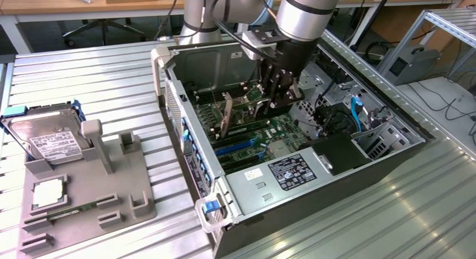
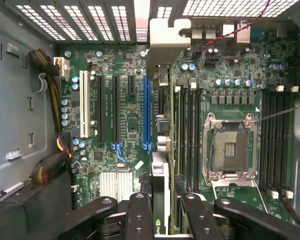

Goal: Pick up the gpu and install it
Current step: 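Insert the gpu into the slot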

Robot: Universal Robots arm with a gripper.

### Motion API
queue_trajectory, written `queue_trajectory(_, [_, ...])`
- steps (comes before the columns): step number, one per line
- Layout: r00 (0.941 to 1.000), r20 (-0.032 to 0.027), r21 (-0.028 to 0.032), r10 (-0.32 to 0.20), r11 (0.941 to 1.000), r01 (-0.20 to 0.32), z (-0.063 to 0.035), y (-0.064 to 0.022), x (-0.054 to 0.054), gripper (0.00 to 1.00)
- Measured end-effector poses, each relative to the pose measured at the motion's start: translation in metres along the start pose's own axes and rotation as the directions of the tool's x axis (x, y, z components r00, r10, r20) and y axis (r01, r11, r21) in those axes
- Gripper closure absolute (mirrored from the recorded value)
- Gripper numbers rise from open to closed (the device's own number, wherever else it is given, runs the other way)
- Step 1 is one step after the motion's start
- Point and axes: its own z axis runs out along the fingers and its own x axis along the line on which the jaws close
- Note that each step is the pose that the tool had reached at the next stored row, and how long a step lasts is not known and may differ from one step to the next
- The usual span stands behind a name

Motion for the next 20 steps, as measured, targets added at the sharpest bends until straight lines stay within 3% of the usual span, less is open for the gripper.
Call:
queue_trajectory(9, [1.0, 0.0, 0.0003, 0.0, 1.0, 0.0, 0.0124, 0.0026, 0.0, 0.73])
queue_trajectory(20, [1.0, 0.0002, 0.0005, 0.0, 1.0, 0.0, 0.0142, 0.0031, 0.0, 0.73])
